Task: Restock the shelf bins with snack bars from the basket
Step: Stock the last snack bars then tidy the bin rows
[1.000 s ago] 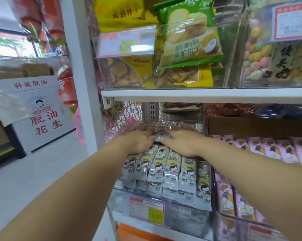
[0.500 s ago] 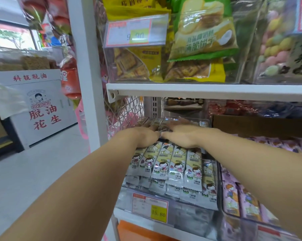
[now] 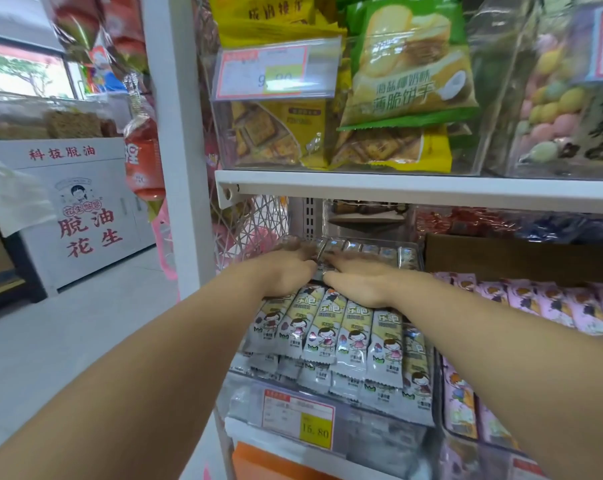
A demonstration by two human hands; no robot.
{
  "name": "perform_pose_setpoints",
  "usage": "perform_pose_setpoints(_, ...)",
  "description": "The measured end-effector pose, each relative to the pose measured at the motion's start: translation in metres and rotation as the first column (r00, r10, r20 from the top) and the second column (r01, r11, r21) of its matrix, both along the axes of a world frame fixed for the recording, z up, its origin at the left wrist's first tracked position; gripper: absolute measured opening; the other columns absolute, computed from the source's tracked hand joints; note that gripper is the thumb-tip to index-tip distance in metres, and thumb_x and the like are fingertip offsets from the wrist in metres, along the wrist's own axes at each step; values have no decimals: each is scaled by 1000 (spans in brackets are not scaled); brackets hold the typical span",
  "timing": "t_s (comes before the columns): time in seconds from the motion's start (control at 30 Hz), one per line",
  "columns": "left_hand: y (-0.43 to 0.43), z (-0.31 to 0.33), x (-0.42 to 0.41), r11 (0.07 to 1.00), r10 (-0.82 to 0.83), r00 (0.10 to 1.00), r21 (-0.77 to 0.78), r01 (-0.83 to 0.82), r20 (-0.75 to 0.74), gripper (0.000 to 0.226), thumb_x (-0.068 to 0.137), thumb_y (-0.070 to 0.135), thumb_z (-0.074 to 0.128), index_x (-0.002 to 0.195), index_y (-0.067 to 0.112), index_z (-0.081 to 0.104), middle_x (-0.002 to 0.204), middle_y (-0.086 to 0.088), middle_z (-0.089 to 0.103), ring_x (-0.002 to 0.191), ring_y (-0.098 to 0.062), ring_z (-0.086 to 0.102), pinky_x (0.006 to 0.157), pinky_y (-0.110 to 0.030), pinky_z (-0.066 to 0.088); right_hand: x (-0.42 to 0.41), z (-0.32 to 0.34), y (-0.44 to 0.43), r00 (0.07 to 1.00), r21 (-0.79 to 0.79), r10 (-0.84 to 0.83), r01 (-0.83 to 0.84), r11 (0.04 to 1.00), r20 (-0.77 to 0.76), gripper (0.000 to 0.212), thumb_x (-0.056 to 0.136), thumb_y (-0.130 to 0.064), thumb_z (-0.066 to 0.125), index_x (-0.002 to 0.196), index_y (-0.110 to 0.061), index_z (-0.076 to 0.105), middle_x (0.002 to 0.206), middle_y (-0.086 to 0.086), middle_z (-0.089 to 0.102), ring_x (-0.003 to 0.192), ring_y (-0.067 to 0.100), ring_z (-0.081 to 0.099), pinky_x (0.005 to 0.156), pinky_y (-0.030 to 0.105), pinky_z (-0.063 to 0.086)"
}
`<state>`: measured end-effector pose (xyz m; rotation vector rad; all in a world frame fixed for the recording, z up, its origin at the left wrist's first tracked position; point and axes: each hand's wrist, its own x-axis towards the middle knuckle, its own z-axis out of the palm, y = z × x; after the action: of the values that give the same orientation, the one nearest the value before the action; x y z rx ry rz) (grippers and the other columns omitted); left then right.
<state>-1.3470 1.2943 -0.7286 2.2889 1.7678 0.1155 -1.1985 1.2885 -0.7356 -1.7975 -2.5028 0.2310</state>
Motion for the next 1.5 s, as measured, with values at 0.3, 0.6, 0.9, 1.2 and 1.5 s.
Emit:
perform_pose_setpoints(0.3,5,-8,-1,999,-5,997,-35,3,-80,49,101,42,14,150,41,6,160,3,-8,147,-26,-4,118,-51,5,-2,5,0,996,-78,-58,53,996,-68,53,96,-46,25,146,-30,28,152,5,33,134,28,35,105,40,34)
perform_pose_setpoints(0.6,-30,1,12,985,-74,995,150,84,-69,49,101,41,18,150,39,13,160,4,2,147,-20,2,116,-57,0,39,5,-34,982,-2,-131,133,991,132,58,100,-44,13,153,-21,9,160,5,4,147,26,4,119,45,-3)
perform_pose_setpoints(0.9,-49,-2,18,977,-63,990,195,86,-124,47,102,43,16,148,36,25,159,2,16,146,-21,11,116,-56,-1,45,6,-39,994,44,-102,100,994,50,59,100,-48,15,153,-24,7,160,2,1,147,21,1,119,43,-5)
perform_pose_setpoints(1.2,-125,-54,-6,895,-128,983,411,172,-133,75,76,75,-10,146,50,-1,158,19,-2,146,-9,-6,115,-41,-15,55,-20,-135,966,81,111,-133,988,234,91,78,-76,9,148,-27,-20,156,-2,-22,146,18,-14,118,38,-11)
perform_pose_setpoints(1.5,-135,-38,-7,930,-100,994,351,108,-40,89,67,83,-10,147,48,11,158,18,0,146,-10,-2,117,-42,-7,51,-8,-145,995,95,79,-84,992,63,85,90,-69,28,150,-27,-15,158,-2,-16,147,17,-10,119,41,-9)
